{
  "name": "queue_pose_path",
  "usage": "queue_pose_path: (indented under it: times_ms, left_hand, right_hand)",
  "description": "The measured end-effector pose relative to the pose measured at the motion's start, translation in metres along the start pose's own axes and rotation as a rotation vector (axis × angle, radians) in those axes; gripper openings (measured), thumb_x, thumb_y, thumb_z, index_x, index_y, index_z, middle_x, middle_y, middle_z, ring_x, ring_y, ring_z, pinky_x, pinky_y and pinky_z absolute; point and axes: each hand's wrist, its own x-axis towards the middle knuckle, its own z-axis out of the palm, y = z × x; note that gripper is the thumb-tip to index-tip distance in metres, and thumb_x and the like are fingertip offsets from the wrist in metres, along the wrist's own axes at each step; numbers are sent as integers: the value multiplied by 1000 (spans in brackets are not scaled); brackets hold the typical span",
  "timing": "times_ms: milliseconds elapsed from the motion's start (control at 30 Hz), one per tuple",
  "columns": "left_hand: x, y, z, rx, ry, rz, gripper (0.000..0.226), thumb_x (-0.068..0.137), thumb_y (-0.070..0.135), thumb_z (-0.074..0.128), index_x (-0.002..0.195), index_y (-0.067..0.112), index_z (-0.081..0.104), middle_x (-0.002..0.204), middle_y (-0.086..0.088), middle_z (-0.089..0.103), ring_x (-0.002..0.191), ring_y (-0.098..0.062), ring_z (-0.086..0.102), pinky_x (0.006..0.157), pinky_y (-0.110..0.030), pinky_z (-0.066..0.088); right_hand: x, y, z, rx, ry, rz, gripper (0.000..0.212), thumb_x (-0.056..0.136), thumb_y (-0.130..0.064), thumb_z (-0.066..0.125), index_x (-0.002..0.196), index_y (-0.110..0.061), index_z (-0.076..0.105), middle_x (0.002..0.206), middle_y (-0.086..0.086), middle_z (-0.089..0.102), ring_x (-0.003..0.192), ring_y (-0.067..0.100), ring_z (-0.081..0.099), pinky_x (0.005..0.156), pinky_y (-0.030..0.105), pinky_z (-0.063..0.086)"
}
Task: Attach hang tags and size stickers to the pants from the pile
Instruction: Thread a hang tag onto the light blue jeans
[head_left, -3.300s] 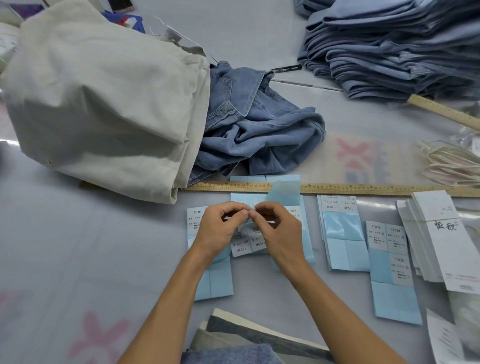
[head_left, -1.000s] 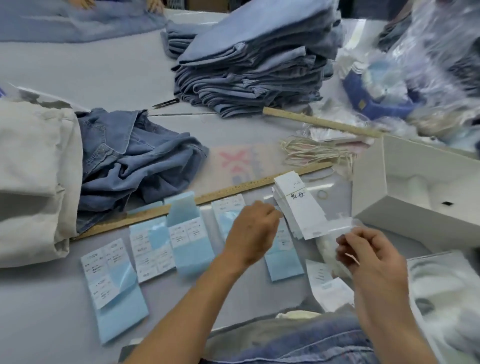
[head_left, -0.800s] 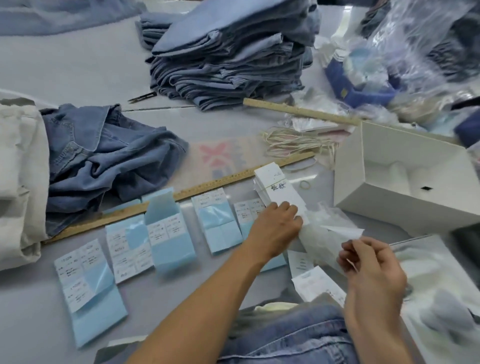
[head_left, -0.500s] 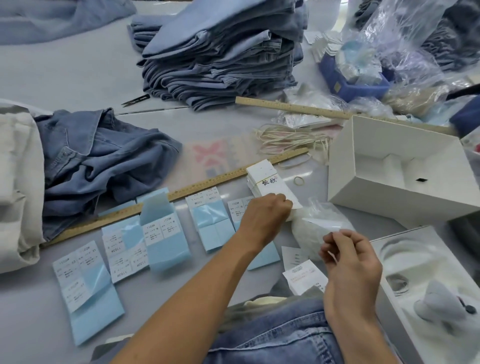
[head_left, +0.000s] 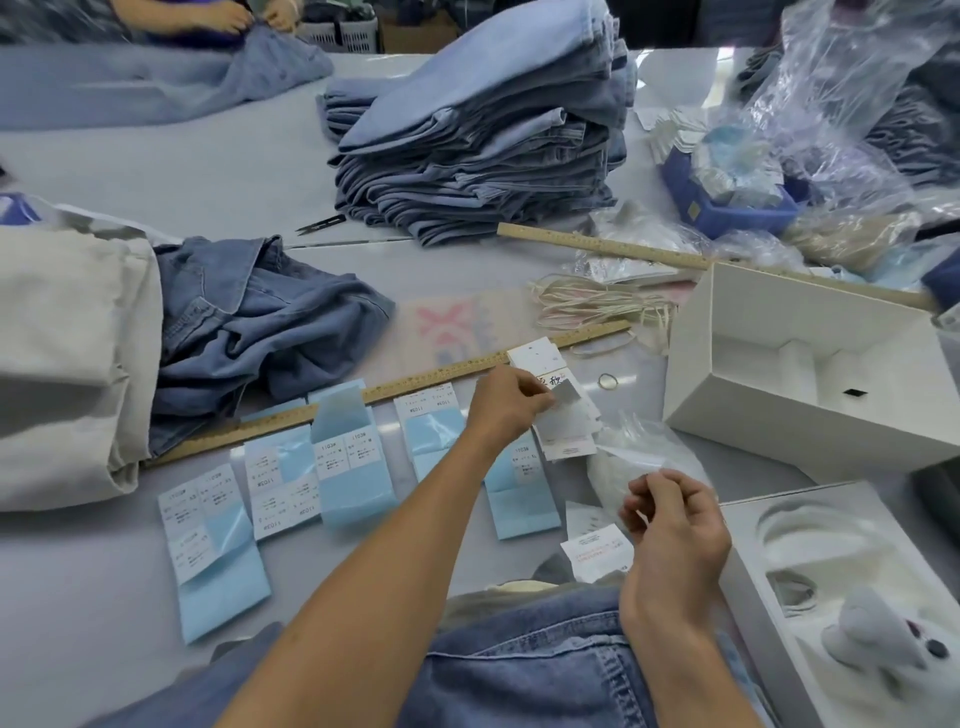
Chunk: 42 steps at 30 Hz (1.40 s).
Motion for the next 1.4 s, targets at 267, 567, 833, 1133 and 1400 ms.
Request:
queue_pose_path:
  times_ms: [267, 567, 833, 1133, 1400]
  left_hand:
    - [-36, 51, -21, 285, 398, 471, 9, 93, 18, 73, 93, 11, 78, 92, -2, 76, 84, -21, 67, 73, -43, 57]
    - [-309, -3, -75, 521, 455, 1001, 5, 90, 6, 73, 91, 10, 72, 100, -2, 70, 85, -25, 65, 67, -38, 54]
    - [-434, -69, -36, 595, 231, 897, 10, 77, 31, 83, 76, 29, 73, 101, 13, 75, 91, -6, 69, 80, -20, 55]
    - [-431, -68, -56, -375, 334, 85, 11, 89, 40, 75, 84, 31, 79, 73, -1, 74, 63, -12, 67, 62, -28, 54]
    - [-401, -67, -50, -427, 96, -238, 17, 91, 21, 76, 75, 24, 79, 66, -5, 72, 46, -19, 55, 40, -26, 43]
  right_hand:
    - [0, -24, -4, 81, 27, -95, 17, 93, -1, 58, 85, -15, 63, 63, -9, 65, 62, 8, 58, 65, 23, 52]
    - [-40, -91, -72, -307, -146, -676, 7, 93, -16, 63, 91, -23, 65, 89, -3, 70, 82, 7, 66, 71, 9, 50]
    - [-119, -59, -121, -672, -707, -1345, 4, 92, -2, 67, 90, 1, 68, 105, 7, 70, 91, 24, 68, 85, 33, 54]
    - [-144, -50, -155, -873, -1120, -1640, 14, 84, -1, 75, 97, 5, 73, 115, 17, 70, 100, 27, 68, 93, 30, 54]
    - [-147, -45, -156, -942, -1145, -1826, 23, 99, -7, 57, 89, -3, 77, 111, 14, 74, 92, 24, 72, 62, 35, 57]
